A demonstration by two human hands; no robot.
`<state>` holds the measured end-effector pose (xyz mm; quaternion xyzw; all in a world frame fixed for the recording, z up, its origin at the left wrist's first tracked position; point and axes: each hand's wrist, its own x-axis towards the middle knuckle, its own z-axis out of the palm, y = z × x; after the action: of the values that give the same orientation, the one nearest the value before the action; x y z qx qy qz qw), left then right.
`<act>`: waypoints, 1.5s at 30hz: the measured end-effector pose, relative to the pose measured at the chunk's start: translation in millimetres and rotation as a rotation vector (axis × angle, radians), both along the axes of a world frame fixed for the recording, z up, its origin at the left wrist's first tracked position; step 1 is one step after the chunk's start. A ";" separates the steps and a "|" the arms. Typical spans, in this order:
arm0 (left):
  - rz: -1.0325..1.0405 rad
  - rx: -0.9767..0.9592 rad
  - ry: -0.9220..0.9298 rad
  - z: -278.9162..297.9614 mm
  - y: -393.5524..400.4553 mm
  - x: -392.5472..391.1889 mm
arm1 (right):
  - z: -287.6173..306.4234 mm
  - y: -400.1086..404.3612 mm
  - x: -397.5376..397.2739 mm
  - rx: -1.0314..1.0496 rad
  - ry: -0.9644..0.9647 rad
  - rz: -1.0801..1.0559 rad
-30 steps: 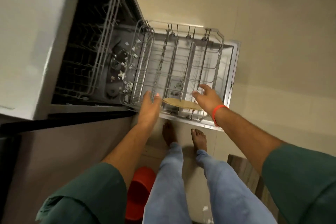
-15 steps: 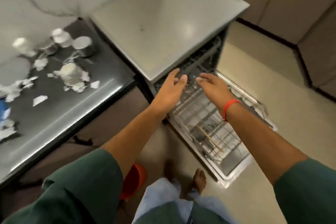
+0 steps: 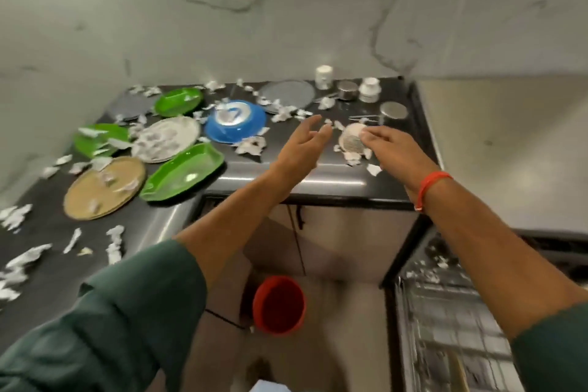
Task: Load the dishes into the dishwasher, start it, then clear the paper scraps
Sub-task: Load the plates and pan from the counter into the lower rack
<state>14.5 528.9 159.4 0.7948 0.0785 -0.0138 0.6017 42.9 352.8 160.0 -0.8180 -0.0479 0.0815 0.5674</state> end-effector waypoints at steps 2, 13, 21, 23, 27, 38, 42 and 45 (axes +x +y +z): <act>0.105 -0.013 -0.010 1.4 49.1 -6.2 | 5.3 46.0 5.7 -0.005 0.011 0.101; 0.553 -0.081 0.105 -53.8 299.8 -30.8 | -13.7 238.7 12.4 -0.097 0.045 0.345; 0.856 0.082 0.261 -109.4 457.2 -65.5 | -44.5 380.9 13.0 -0.123 0.082 0.479; 0.928 0.096 0.308 -116.5 485.3 -76.3 | -49.4 417.8 11.8 -0.127 0.111 0.519; 0.994 0.083 0.415 -132.0 529.0 -98.2 | -61.9 485.7 9.4 -0.086 0.196 0.582; 1.102 -0.313 0.449 -143.2 578.4 -102.0 | -117.1 589.2 6.3 -0.209 0.493 0.658; 1.104 -0.344 0.488 -141.5 588.1 -95.9 | -124.8 595.1 3.3 -0.259 0.456 0.671; 1.091 -0.383 0.528 -141.6 595.2 -96.4 | -128.7 593.2 5.2 -0.260 0.444 0.681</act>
<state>-81.9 1124.1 17.8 0.4884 0.6141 0.0855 0.6140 48.2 946.0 31.4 -0.7828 -0.1812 0.4435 0.3971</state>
